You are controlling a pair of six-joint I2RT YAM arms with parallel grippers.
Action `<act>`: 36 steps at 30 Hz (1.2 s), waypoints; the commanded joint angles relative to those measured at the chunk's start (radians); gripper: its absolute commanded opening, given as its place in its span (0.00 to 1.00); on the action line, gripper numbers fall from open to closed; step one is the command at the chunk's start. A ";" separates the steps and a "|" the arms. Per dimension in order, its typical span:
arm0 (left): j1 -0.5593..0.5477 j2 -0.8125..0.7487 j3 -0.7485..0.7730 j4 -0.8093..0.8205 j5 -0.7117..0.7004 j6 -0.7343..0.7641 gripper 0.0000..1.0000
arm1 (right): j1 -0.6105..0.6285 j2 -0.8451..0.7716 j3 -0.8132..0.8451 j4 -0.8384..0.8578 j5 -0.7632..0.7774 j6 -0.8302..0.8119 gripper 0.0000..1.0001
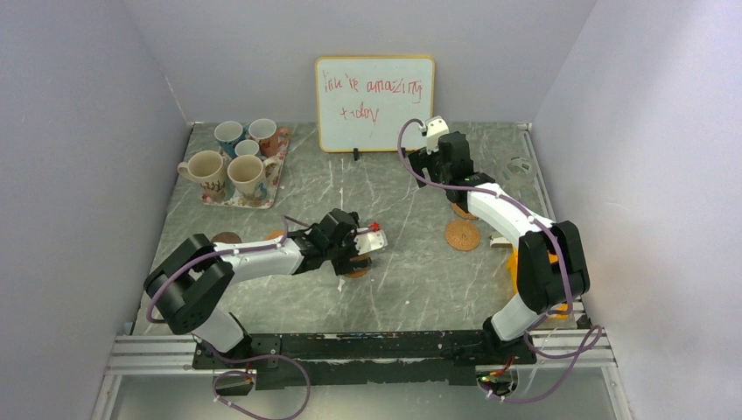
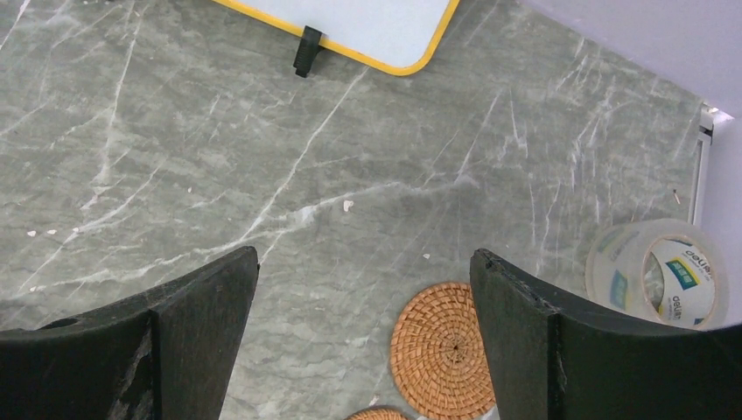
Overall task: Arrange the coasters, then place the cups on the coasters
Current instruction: Move the coaster to the center of the board.
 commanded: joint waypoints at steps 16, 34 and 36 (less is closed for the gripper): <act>0.157 -0.016 -0.087 0.096 -0.183 0.036 0.96 | -0.002 -0.027 0.002 0.031 -0.035 0.010 0.94; 0.213 -0.036 -0.059 0.076 0.005 0.028 0.96 | -0.001 -0.038 -0.001 0.033 -0.032 0.014 0.93; 0.194 -0.030 -0.052 0.072 0.005 0.040 0.96 | 0.000 -0.035 -0.001 0.032 -0.032 0.013 0.93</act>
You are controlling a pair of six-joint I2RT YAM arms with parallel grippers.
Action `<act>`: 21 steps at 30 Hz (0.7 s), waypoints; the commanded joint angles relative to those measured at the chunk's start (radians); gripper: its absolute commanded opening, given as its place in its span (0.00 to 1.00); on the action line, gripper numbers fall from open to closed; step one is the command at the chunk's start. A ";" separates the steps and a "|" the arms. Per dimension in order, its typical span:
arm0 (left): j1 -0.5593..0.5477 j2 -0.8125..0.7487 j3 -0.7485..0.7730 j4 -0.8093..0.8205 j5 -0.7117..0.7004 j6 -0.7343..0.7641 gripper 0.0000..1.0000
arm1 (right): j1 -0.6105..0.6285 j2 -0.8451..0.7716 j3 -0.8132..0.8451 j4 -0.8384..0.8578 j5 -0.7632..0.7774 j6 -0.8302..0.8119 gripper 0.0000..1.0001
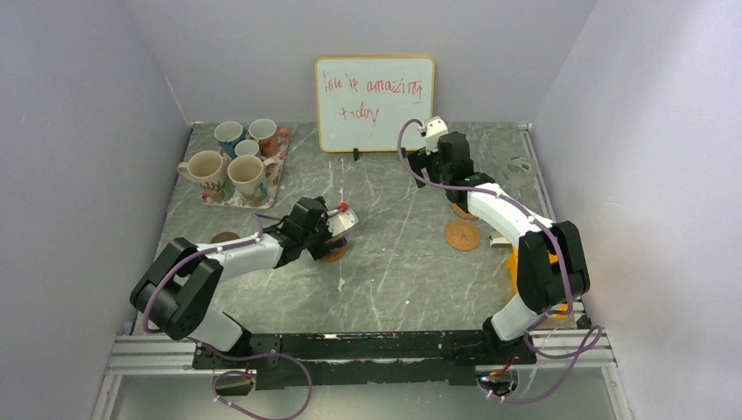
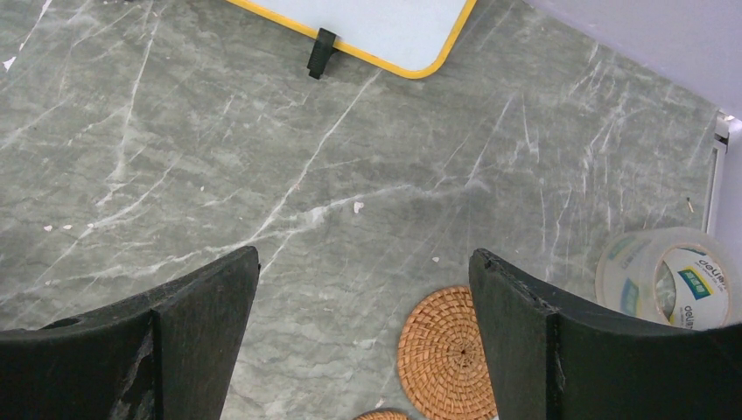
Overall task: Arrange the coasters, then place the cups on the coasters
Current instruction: Move the coaster to the center of the board.
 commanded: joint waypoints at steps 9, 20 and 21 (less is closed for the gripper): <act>-0.125 0.151 0.119 -0.024 -0.052 0.022 0.96 | 0.000 -0.028 0.000 0.033 0.000 0.009 0.93; -0.129 0.179 0.137 0.027 -0.123 0.011 0.96 | 0.000 -0.025 -0.002 0.036 0.002 0.008 0.93; -0.130 0.168 0.134 0.030 -0.130 0.011 0.96 | 0.000 -0.022 -0.002 0.036 0.001 0.008 0.93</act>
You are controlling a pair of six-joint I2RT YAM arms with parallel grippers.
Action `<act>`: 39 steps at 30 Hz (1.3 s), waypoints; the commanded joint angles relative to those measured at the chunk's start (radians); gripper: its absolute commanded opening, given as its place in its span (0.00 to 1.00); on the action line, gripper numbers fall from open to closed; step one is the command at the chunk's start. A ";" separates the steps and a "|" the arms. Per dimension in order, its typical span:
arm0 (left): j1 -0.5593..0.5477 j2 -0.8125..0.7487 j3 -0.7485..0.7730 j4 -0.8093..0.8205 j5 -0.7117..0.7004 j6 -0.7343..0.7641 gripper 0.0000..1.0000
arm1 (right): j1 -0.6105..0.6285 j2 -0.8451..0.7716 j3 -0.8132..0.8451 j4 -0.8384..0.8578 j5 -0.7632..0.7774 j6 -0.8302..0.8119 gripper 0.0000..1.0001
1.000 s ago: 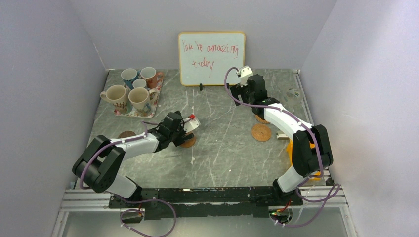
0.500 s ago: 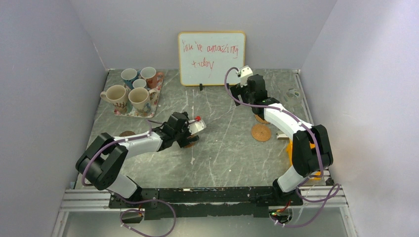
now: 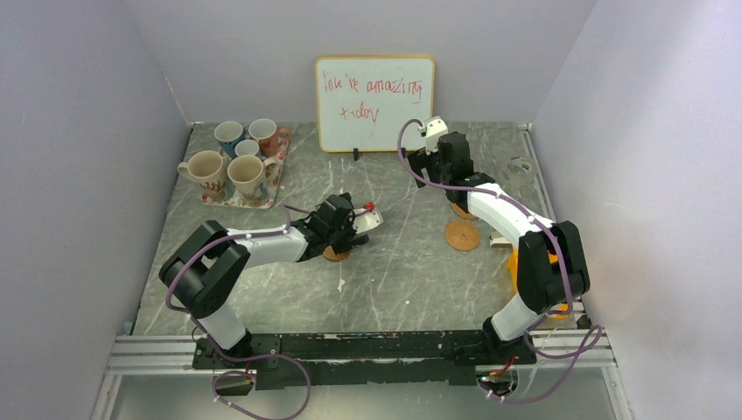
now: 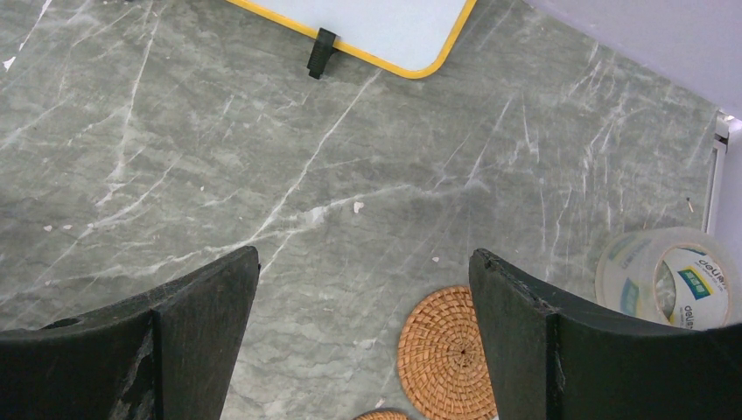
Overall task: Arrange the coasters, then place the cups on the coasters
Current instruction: Move the coaster to the center of the board.
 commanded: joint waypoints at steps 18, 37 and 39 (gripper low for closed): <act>0.028 -0.059 -0.083 0.026 -0.078 0.022 0.96 | 0.000 -0.013 -0.001 0.032 -0.001 0.009 0.93; 0.069 -0.007 -0.033 0.051 -0.145 -0.016 0.96 | 0.000 -0.004 -0.003 0.037 0.000 0.003 0.93; 0.069 -0.031 -0.036 0.040 -0.119 -0.018 0.96 | 0.000 -0.004 -0.003 0.036 0.001 0.003 0.93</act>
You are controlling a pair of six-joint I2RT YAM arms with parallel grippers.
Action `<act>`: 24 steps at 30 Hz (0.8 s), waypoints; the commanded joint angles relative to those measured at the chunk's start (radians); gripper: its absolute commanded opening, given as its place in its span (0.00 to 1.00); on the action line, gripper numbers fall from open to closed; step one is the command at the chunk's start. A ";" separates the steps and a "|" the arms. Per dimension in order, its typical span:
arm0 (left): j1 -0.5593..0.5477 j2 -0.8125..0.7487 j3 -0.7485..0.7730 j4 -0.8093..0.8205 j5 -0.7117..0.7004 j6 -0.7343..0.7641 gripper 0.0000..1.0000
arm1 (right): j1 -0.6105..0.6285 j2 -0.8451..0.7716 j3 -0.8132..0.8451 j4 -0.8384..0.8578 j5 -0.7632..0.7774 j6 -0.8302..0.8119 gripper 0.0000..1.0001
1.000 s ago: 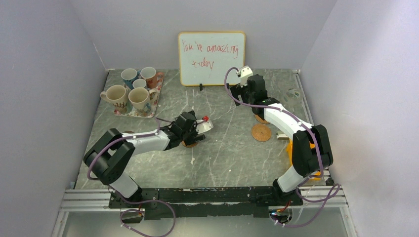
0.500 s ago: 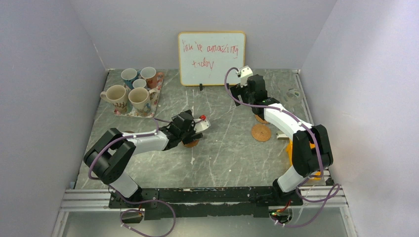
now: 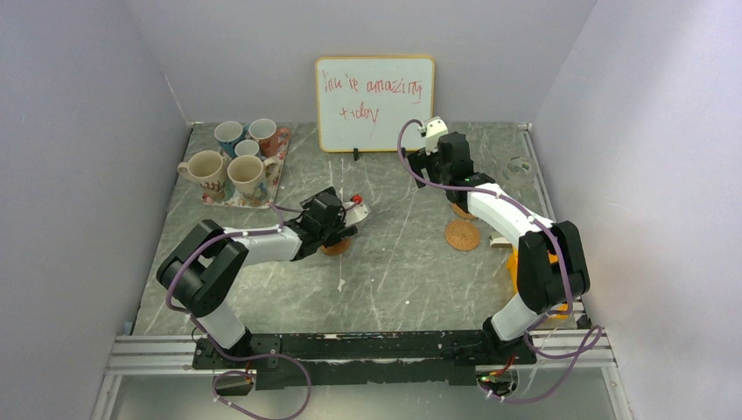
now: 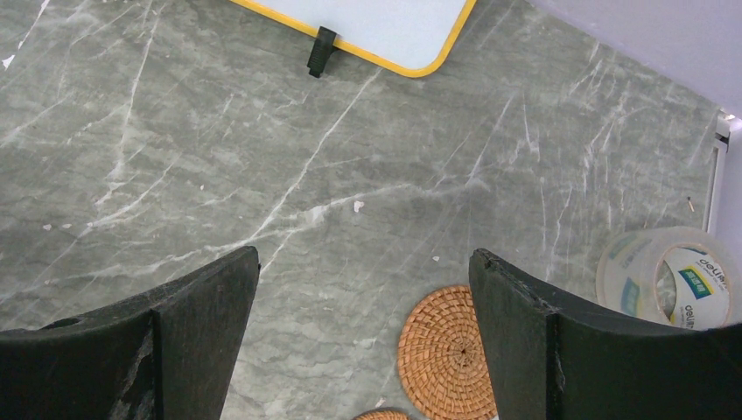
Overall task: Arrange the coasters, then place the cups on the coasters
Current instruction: Move the coaster to the center of the board.
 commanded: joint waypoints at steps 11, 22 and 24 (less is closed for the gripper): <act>0.008 -0.218 -0.049 -0.107 0.154 0.006 0.96 | 0.000 -0.001 0.000 0.035 -0.003 0.003 0.93; 0.009 -0.198 -0.091 -0.128 0.148 0.019 0.96 | 0.000 -0.004 0.001 0.031 -0.003 0.005 0.93; 0.009 -0.204 -0.097 -0.130 0.167 0.019 0.96 | 0.000 -0.006 0.001 0.031 -0.004 0.006 0.93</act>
